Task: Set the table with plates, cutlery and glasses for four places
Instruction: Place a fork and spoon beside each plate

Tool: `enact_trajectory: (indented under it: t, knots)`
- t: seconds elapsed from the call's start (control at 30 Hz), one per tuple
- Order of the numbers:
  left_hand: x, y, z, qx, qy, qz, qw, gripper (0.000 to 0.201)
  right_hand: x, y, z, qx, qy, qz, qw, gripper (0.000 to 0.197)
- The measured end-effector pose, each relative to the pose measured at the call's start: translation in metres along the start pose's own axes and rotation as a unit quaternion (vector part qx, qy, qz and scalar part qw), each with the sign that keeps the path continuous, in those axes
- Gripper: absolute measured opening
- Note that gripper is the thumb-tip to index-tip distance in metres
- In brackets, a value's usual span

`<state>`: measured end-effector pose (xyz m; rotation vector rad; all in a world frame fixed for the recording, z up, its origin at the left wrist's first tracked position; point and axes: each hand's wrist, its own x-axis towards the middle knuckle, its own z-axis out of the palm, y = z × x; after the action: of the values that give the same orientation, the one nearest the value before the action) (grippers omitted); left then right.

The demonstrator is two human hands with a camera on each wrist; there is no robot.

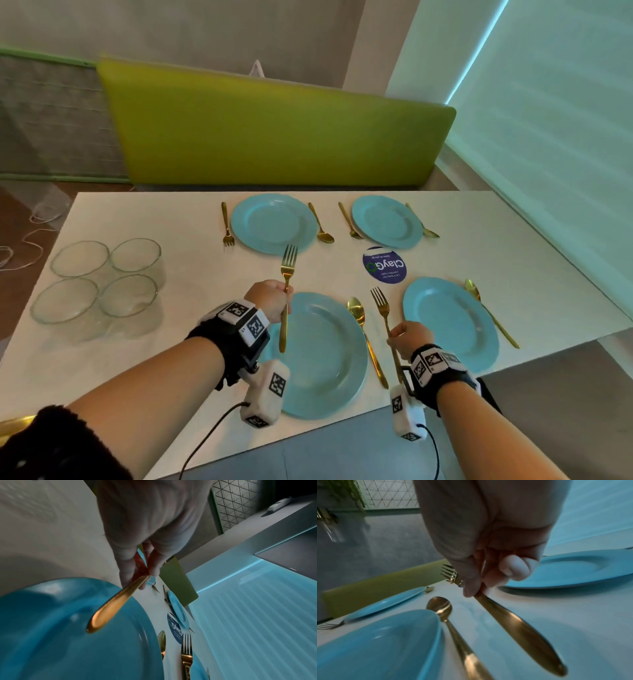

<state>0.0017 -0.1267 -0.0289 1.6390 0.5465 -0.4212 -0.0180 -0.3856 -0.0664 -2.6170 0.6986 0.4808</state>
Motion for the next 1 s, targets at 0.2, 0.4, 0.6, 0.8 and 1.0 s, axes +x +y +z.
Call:
enact_trajectory:
  t: [0.2,0.4,0.6,0.8,1.0]
  knots:
    - [0.000,0.000,0.010,-0.005,0.005,-0.013,1.000,0.025,0.017,0.021,0.001,-0.059,-0.013,-0.007,0.998,0.020]
    - [0.001,-0.001,0.018,-0.012,0.012,-0.020,1.000,0.021,0.027,0.028,0.008,-0.073,-0.013,-0.003,0.997,0.018]
    - [0.002,-0.003,0.028,-0.023,0.014,-0.029,0.999,0.016,0.035,0.028,0.009,-0.096,0.002,-0.002,0.995,0.023]
    - [0.001,-0.002,0.033,-0.023,0.010,-0.025,0.999,0.025,0.041,0.029,0.011,-0.115,0.005,0.023,0.993,0.027]
    - [0.002,-0.001,0.034,-0.018,0.011,-0.024,0.999,0.017,0.047,0.036,0.007,-0.088,0.030,0.073,0.993,0.032]
